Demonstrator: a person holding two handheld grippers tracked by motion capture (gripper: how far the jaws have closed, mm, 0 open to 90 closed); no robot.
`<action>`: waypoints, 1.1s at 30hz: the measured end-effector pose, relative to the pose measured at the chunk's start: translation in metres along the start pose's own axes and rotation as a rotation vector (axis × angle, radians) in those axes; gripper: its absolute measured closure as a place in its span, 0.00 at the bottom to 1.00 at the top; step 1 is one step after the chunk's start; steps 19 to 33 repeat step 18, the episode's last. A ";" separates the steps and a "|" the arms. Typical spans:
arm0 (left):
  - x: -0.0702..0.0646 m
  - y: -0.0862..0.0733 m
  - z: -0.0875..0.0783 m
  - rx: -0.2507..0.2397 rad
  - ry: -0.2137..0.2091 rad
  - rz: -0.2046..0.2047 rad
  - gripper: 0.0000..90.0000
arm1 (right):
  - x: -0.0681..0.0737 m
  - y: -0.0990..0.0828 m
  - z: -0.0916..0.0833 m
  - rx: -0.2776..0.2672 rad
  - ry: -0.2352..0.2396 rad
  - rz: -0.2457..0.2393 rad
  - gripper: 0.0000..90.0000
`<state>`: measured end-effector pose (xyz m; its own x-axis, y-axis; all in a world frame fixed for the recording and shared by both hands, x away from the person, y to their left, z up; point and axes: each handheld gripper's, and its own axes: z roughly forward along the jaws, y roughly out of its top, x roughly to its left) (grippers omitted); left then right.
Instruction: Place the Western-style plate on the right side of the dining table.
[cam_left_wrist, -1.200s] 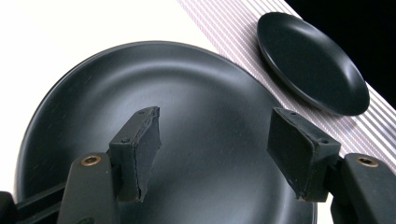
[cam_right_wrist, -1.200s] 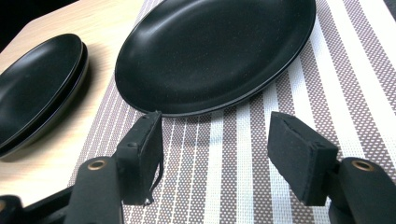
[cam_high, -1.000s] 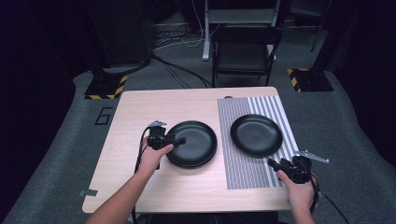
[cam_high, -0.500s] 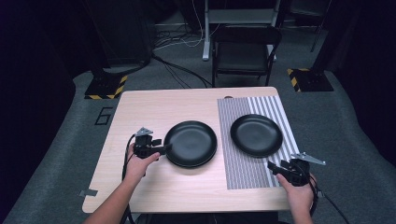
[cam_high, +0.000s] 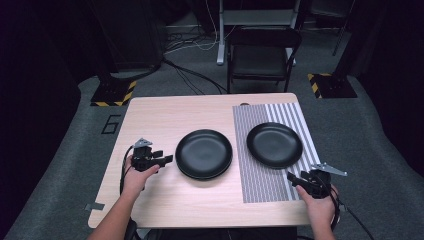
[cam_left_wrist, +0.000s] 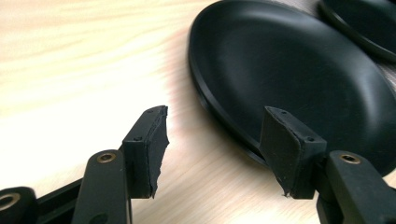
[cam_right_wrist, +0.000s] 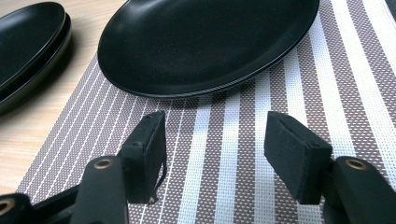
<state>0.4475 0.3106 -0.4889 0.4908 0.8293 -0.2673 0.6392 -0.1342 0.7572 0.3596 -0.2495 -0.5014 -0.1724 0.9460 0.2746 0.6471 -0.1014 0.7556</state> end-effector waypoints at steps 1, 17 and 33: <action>0.003 -0.002 0.001 0.001 0.007 -0.003 0.45 | -0.001 0.000 0.001 0.002 -0.002 0.002 0.42; 0.021 -0.009 0.010 0.045 0.102 0.034 0.43 | -0.009 0.001 0.010 0.009 -0.065 -0.061 0.43; 0.021 -0.009 0.010 0.045 0.102 0.034 0.43 | -0.010 0.001 0.009 0.001 -0.074 -0.065 0.44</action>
